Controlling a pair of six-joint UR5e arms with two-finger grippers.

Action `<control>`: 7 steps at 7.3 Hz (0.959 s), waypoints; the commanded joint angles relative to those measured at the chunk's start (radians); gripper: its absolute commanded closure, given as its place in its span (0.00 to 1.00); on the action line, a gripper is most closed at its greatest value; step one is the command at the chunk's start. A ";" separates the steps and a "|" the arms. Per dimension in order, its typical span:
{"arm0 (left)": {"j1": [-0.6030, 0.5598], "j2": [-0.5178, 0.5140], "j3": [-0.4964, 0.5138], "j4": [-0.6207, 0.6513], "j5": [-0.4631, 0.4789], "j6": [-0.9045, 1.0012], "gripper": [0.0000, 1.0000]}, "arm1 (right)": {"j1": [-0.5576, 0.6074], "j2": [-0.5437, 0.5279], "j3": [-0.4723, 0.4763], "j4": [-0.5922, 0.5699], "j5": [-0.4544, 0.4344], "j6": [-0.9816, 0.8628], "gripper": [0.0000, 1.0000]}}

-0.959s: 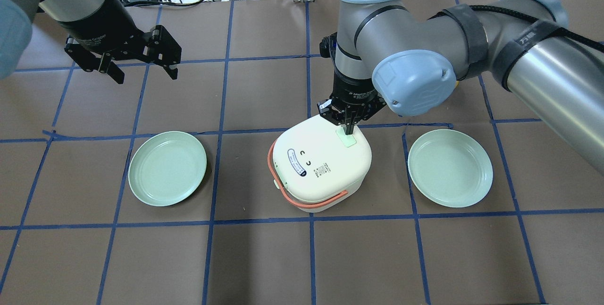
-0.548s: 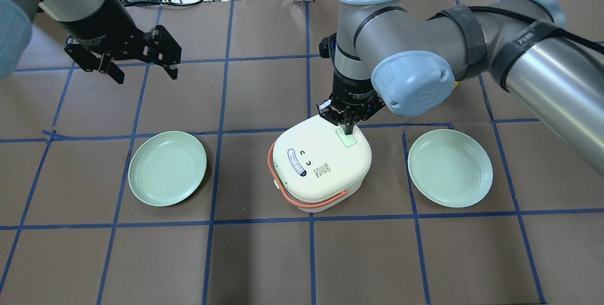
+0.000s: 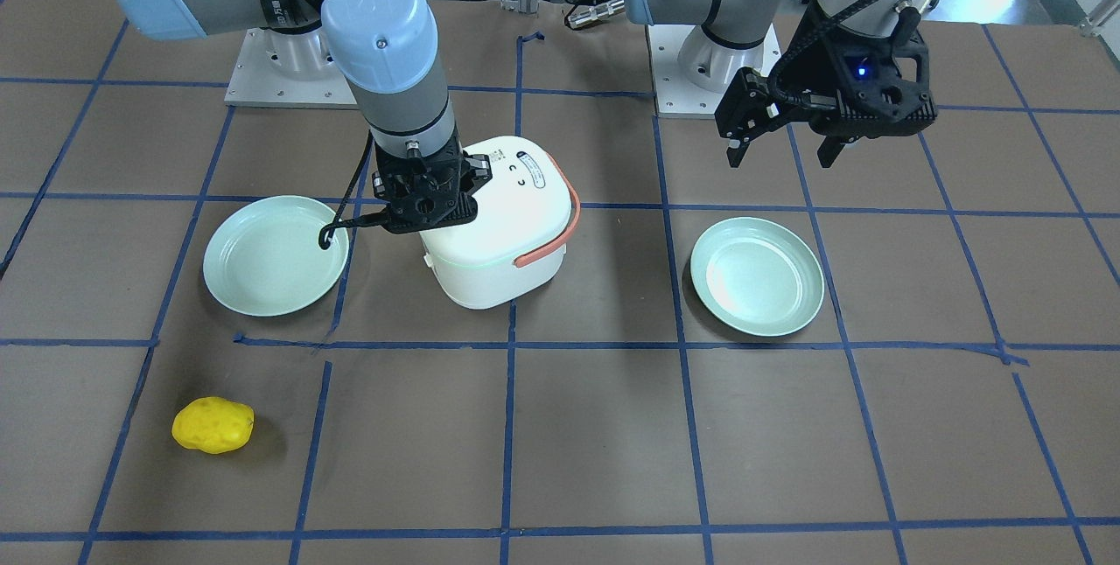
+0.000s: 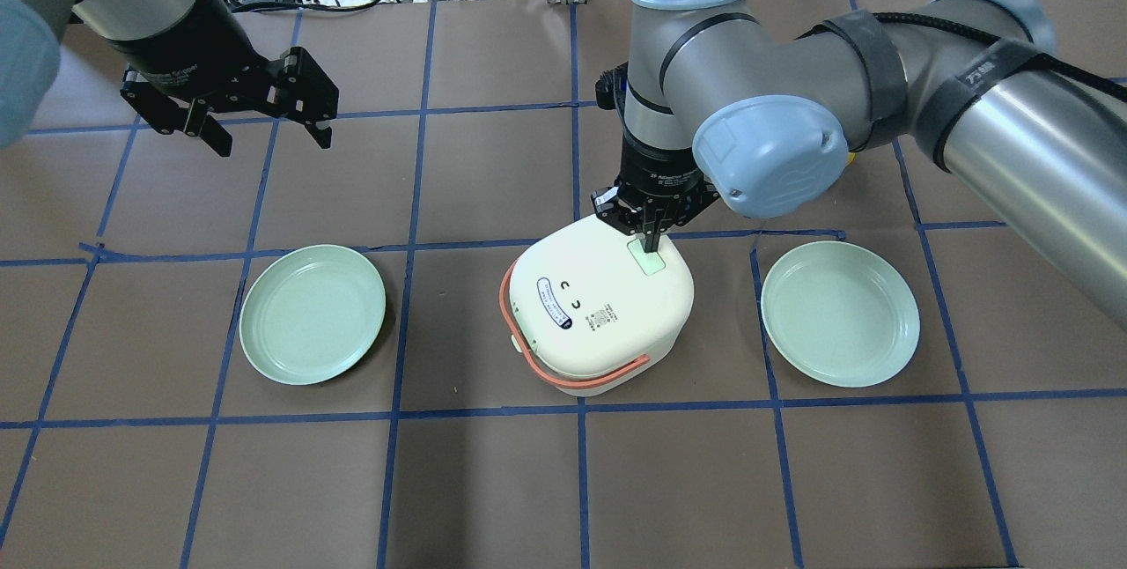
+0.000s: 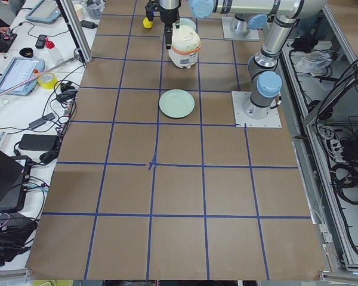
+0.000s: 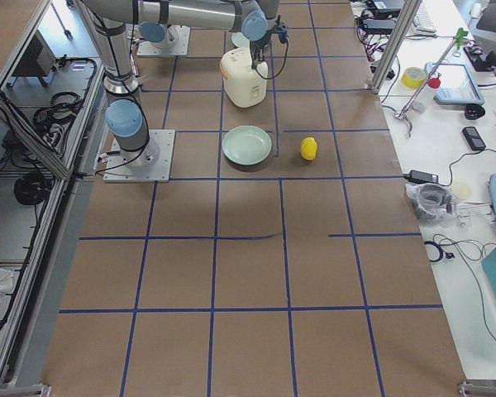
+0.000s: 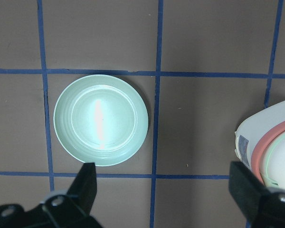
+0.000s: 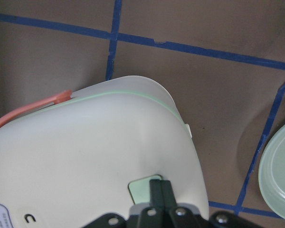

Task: Press rice cooker button
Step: 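Press down on the green lid button with the right gripper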

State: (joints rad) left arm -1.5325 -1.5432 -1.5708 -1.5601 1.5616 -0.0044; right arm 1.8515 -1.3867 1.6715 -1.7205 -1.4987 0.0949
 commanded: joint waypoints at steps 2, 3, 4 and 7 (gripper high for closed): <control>0.000 0.000 0.000 0.000 0.000 0.001 0.00 | 0.005 0.000 0.001 0.004 0.000 0.002 1.00; 0.000 0.000 0.000 0.000 0.000 0.001 0.00 | 0.005 0.000 0.001 0.004 0.000 0.002 1.00; 0.000 0.000 0.000 0.000 0.000 0.001 0.00 | 0.005 0.000 0.001 0.007 0.000 0.000 1.00; 0.000 0.000 0.000 0.000 0.000 0.001 0.00 | 0.006 0.000 0.027 -0.002 -0.002 0.000 1.00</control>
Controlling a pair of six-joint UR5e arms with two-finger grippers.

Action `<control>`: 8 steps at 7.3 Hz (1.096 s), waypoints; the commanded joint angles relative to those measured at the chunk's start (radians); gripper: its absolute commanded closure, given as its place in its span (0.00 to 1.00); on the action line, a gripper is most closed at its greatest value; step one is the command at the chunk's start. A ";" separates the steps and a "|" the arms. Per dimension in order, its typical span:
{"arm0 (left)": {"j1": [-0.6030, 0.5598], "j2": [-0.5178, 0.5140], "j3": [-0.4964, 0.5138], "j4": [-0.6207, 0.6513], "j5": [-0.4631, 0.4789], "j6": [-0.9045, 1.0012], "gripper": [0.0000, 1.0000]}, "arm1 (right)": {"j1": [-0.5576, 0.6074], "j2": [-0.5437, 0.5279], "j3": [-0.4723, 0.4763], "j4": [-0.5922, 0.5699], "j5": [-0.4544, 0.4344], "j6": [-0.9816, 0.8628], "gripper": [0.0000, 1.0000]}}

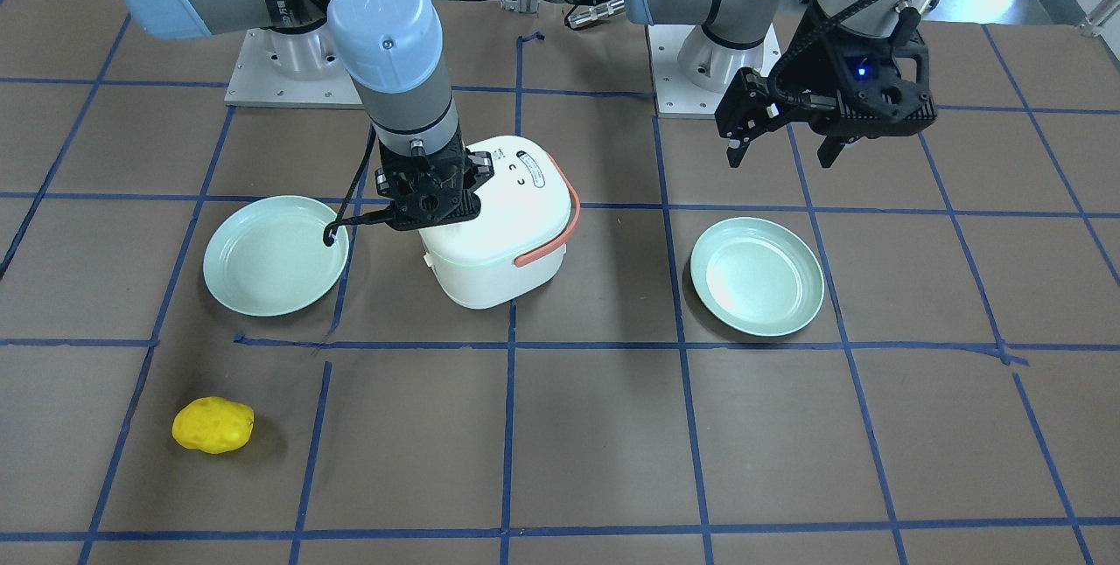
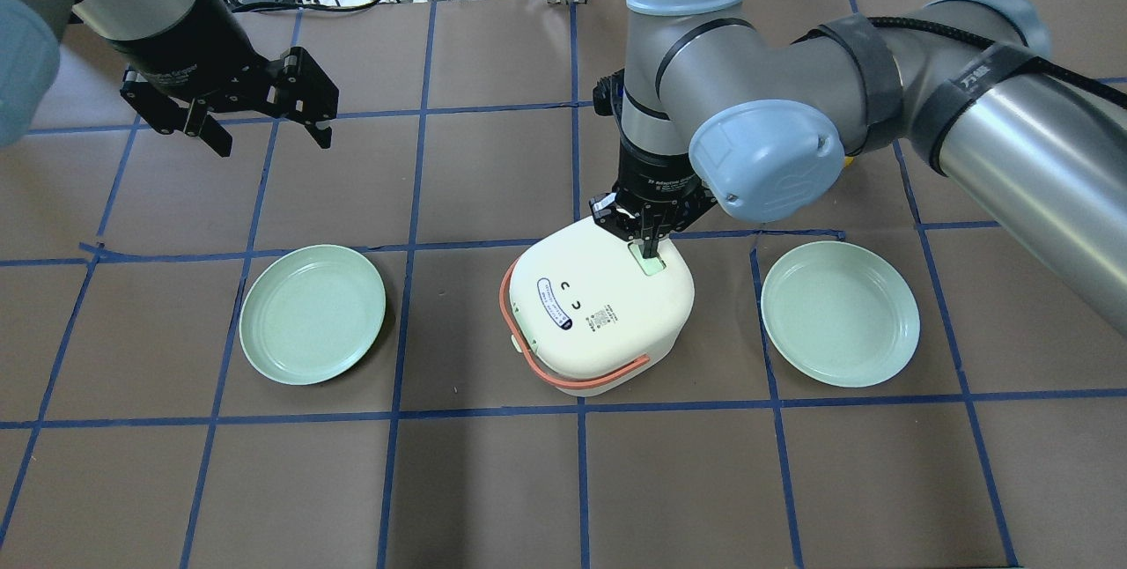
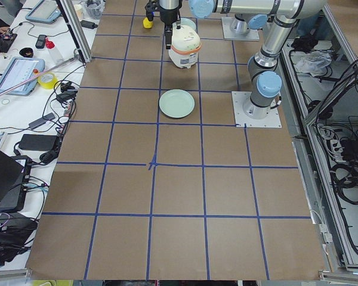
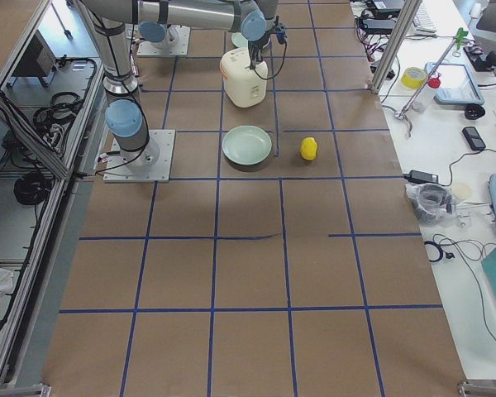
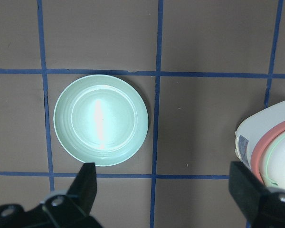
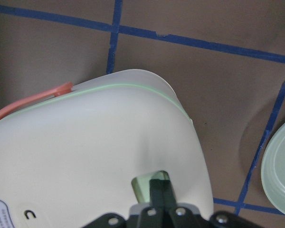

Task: Press rice cooker button
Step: 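Press down on the green lid button with the right gripper, then lift the right gripper as the rice cooker lid springs open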

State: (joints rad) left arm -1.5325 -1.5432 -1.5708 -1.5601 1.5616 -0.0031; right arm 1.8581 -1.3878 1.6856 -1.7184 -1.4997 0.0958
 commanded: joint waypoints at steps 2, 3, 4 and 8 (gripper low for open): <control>0.000 0.000 0.000 0.000 0.000 -0.002 0.00 | 0.000 -0.011 -0.020 -0.007 0.001 0.002 1.00; 0.000 0.000 0.000 0.000 0.000 0.000 0.00 | 0.000 -0.013 -0.055 -0.004 -0.005 0.004 0.92; 0.000 0.000 0.000 0.000 0.000 0.000 0.00 | 0.000 -0.023 -0.101 0.011 -0.017 0.005 0.57; 0.000 0.000 0.000 0.000 0.000 -0.002 0.00 | -0.023 -0.059 -0.303 0.182 -0.090 0.013 0.00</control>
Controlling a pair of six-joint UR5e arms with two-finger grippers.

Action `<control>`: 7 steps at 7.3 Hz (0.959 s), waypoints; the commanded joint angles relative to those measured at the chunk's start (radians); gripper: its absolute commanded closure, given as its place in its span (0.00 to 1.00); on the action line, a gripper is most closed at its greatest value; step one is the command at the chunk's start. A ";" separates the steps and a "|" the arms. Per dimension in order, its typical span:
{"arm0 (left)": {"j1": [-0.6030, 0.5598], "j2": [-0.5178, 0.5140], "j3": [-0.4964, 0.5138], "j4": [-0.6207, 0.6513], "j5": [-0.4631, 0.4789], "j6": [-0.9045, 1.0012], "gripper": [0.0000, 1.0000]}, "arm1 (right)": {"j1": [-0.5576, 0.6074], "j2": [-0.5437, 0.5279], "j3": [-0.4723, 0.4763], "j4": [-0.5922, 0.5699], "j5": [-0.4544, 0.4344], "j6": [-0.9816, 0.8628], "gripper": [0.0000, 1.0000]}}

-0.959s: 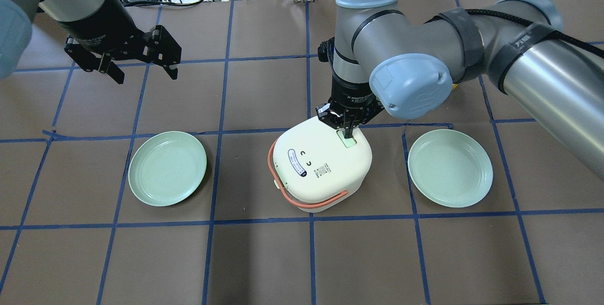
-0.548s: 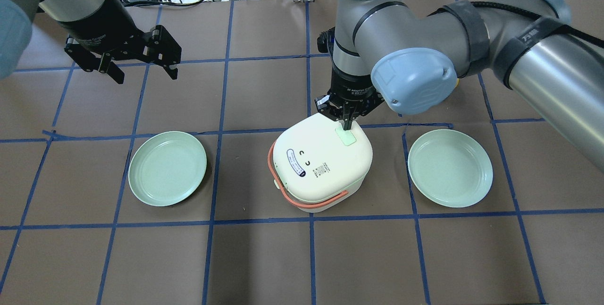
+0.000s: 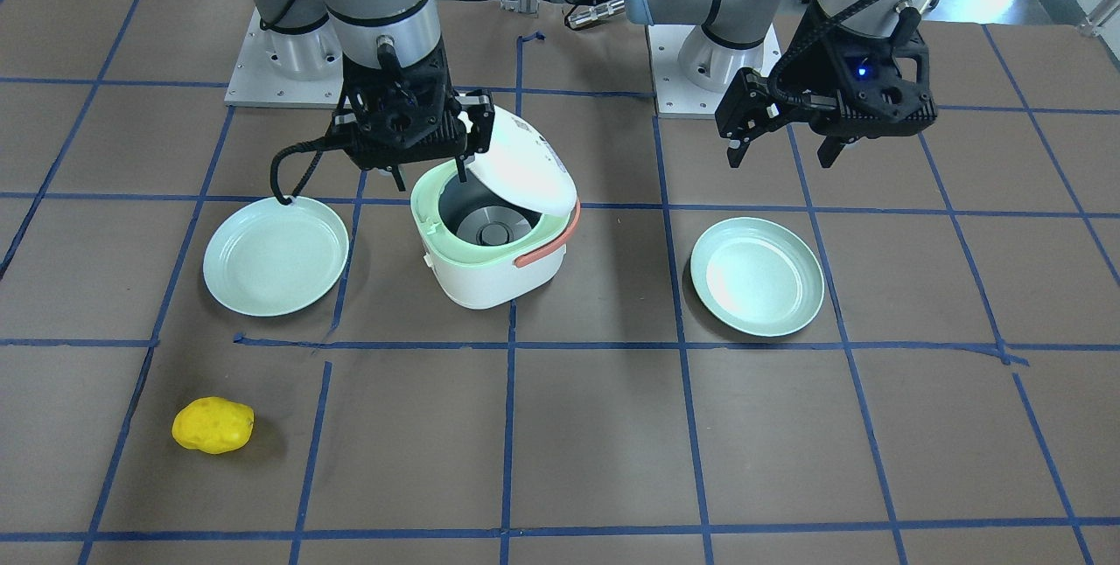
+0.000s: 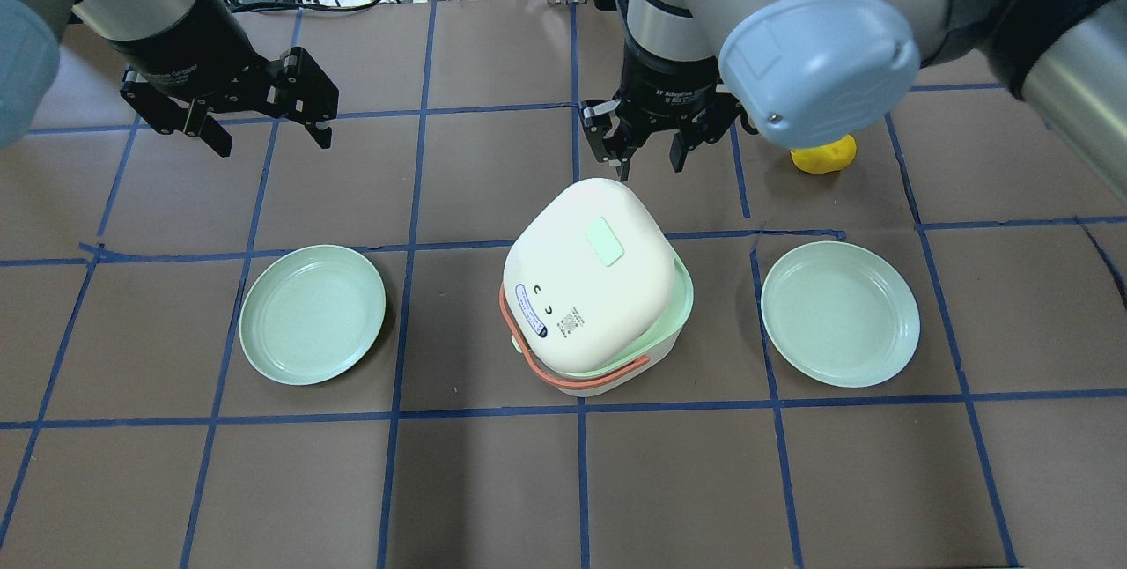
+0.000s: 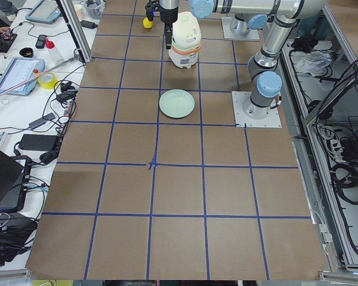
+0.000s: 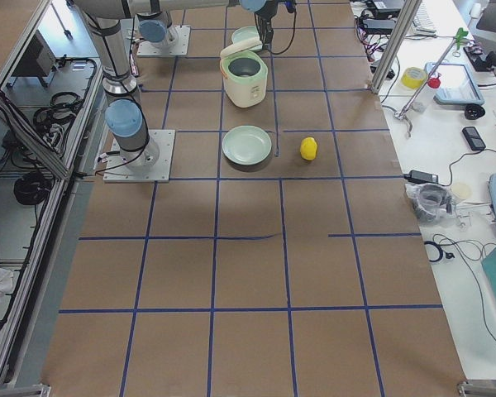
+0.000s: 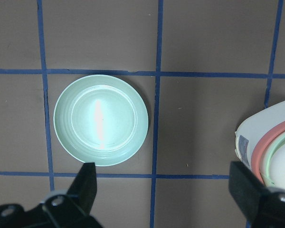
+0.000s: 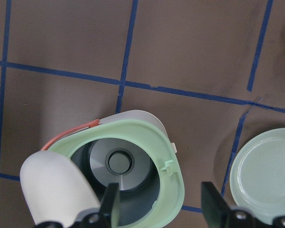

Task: Press rice cooker button
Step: 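Lift the right gripper as the rice cooker lid springs open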

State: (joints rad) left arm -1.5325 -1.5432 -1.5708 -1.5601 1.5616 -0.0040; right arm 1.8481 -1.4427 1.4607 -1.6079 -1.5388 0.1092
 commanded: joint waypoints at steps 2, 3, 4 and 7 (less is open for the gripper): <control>0.000 0.000 0.000 0.000 0.000 0.001 0.00 | -0.076 -0.004 -0.097 0.123 -0.073 -0.011 0.00; 0.000 0.000 0.000 0.000 0.000 0.001 0.00 | -0.142 -0.008 -0.099 0.144 -0.070 -0.035 0.00; 0.000 0.000 0.000 0.000 0.000 -0.001 0.00 | -0.182 -0.018 -0.099 0.163 -0.048 -0.046 0.00; 0.000 0.000 0.000 0.000 0.000 -0.001 0.00 | -0.296 -0.021 -0.099 0.171 -0.044 -0.097 0.00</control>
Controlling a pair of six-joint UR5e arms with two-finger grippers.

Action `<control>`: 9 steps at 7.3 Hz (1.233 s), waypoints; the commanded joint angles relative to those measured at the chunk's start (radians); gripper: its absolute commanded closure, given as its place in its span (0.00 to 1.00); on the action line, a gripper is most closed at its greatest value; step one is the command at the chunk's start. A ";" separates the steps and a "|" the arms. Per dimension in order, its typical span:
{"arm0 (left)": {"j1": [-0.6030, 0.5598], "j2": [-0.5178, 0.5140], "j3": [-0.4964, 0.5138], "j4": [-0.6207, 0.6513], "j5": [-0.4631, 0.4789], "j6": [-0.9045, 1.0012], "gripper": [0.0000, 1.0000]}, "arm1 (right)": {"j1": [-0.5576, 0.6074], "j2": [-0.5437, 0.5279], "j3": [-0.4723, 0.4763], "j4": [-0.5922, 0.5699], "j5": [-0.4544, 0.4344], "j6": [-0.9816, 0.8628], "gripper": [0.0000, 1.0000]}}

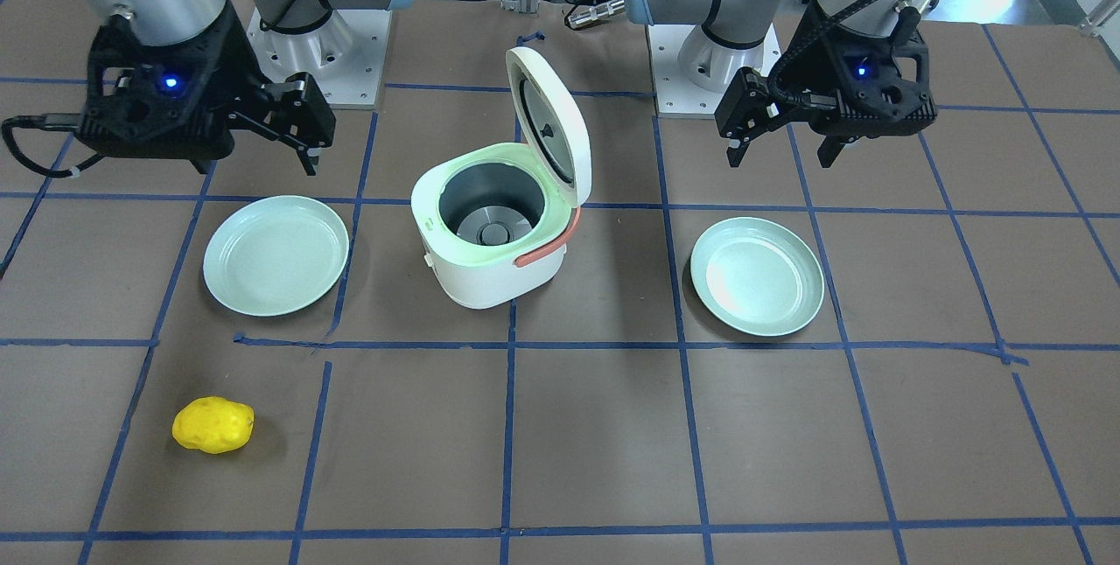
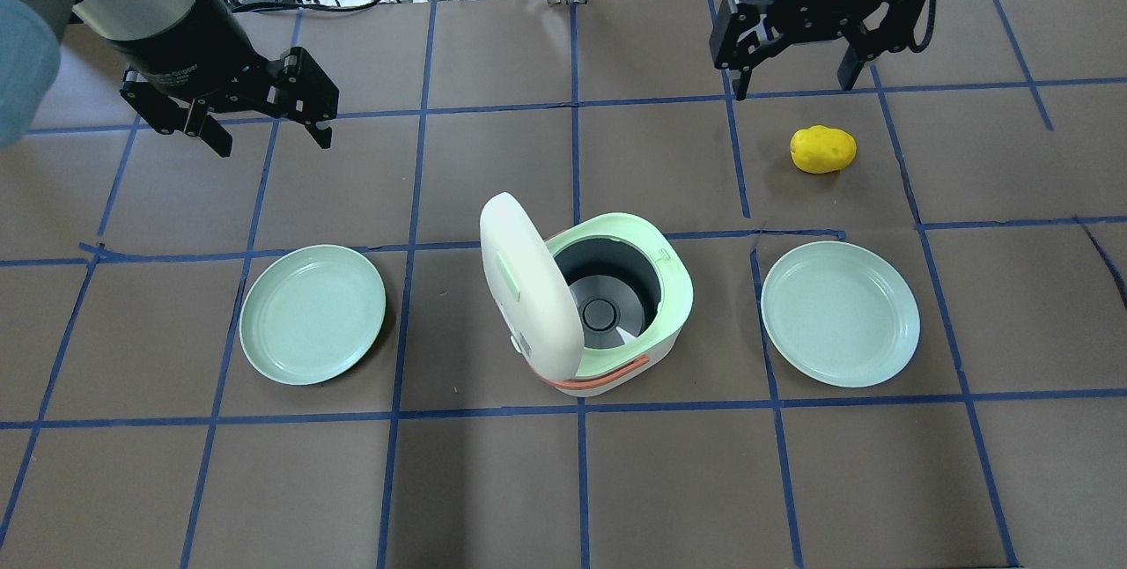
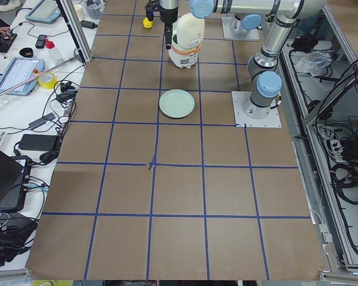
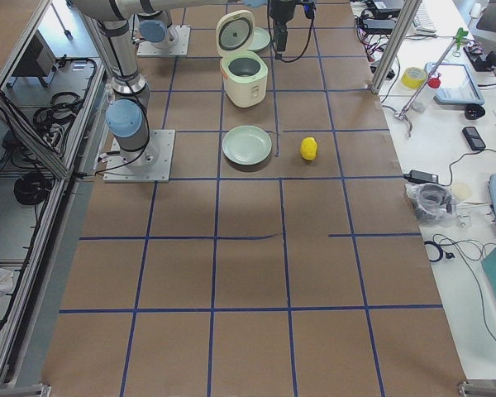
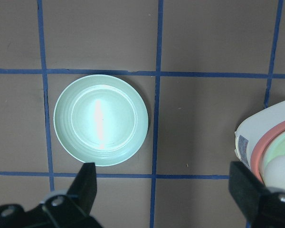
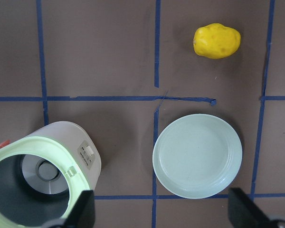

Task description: Press rice cooker button

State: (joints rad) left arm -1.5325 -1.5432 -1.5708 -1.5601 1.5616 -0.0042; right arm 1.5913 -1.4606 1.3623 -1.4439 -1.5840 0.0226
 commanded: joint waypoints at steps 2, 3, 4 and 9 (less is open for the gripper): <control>0.000 0.000 0.000 0.000 0.000 0.000 0.00 | -0.048 -0.021 0.000 0.008 -0.001 -0.010 0.00; 0.000 0.000 0.000 0.000 0.000 0.001 0.00 | -0.047 -0.020 0.000 0.007 0.001 -0.012 0.00; 0.000 0.000 0.000 0.000 0.000 0.000 0.00 | -0.048 -0.021 0.000 0.005 0.002 -0.012 0.00; 0.000 0.000 0.000 0.000 0.000 0.000 0.00 | -0.047 -0.024 -0.002 0.007 0.002 -0.012 0.00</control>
State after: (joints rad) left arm -1.5325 -1.5432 -1.5708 -1.5601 1.5616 -0.0044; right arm 1.5446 -1.4843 1.3607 -1.4372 -1.5807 0.0108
